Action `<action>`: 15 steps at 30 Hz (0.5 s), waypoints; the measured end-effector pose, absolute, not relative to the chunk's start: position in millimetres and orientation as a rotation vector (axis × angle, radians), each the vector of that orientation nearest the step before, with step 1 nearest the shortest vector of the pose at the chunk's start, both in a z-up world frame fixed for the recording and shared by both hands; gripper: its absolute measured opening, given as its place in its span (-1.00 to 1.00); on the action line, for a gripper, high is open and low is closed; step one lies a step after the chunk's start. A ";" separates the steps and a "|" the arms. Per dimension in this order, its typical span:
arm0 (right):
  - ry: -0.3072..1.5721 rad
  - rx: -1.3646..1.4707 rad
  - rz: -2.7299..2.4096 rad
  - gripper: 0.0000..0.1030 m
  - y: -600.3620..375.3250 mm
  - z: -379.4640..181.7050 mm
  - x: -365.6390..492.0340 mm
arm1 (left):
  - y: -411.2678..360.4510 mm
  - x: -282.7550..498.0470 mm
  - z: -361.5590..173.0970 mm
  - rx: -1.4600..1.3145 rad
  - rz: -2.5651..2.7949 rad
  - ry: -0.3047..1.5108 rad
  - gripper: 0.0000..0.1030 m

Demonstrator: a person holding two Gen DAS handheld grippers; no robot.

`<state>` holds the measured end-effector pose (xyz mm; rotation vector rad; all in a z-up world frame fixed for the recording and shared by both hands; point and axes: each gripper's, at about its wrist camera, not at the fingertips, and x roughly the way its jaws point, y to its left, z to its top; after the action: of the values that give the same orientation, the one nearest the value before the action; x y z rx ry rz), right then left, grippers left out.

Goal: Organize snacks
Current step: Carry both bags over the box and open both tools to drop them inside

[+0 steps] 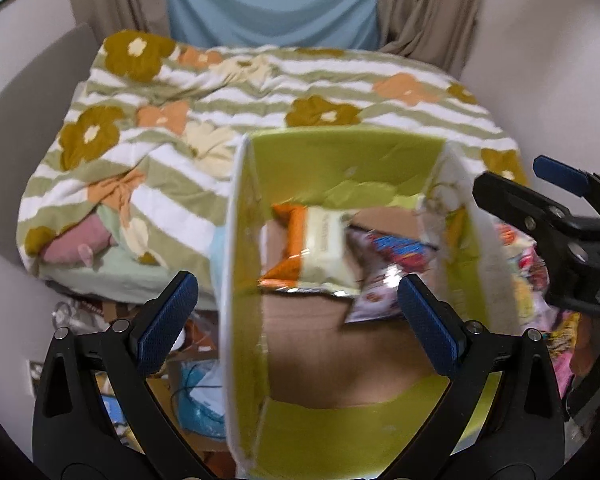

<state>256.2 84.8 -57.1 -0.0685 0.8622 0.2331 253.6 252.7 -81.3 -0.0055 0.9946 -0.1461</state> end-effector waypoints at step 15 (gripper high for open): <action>0.791 -0.007 0.086 0.99 -35.6 13.8 148.9 | 139.9 182.8 -42.6 0.035 -0.370 0.936 0.96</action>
<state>148.9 -35.6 13.8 -0.0073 0.7907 0.0864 182.8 139.9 -42.6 0.0352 0.9358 -0.3701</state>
